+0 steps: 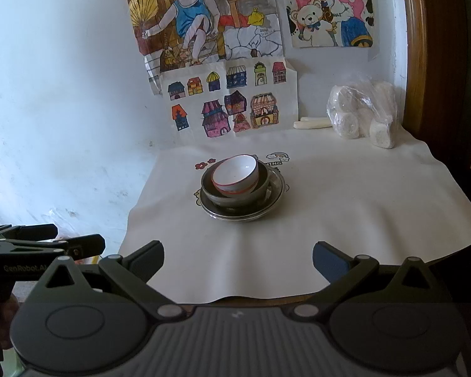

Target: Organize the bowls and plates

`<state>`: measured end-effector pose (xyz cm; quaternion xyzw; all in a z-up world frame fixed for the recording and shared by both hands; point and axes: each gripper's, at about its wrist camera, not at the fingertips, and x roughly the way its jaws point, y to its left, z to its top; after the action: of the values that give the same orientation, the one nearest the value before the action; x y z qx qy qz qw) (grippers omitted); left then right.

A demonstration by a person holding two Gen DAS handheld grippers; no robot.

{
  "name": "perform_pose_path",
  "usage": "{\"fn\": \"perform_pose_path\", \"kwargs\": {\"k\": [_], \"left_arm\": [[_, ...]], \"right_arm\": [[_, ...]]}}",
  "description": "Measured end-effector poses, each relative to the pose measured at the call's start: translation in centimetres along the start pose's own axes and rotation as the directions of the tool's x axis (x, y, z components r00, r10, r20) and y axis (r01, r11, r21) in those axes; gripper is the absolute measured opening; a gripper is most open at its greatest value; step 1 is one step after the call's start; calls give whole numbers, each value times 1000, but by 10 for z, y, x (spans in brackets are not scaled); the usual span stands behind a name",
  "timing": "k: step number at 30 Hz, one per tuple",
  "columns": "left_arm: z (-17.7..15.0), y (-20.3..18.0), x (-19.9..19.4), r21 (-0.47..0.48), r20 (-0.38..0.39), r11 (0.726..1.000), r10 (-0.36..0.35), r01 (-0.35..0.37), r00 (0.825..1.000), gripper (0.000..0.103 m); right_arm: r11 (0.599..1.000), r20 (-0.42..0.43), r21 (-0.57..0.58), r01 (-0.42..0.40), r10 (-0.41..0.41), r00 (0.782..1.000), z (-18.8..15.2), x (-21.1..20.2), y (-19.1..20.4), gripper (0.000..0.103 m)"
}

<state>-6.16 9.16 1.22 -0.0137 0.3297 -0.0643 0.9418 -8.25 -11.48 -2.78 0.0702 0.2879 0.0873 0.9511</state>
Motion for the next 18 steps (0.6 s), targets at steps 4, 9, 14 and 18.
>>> {"fn": "perform_pose_path", "kwargs": {"k": [4,9,14,18], "left_arm": [[0,0,0,0,0,1000,0,0,1000,102],[0,-1,1,-2,-1,1000,0,0,1000,102],[2,-1,3,-2,-4,1000,0,0,1000,102],[2,-3,4,-1,0,1000,3,-3,1000,102]], "right_arm": [[1000,0,0,0,0,1000,0,0,0,103],[1000,-1,0,-1,1,1000,1,1,-1,103],[1000,-4,4,1,-1,1000,0,5,-3,103],[1000,-8,7,2,-2,1000,0,8,-5,103]]}}
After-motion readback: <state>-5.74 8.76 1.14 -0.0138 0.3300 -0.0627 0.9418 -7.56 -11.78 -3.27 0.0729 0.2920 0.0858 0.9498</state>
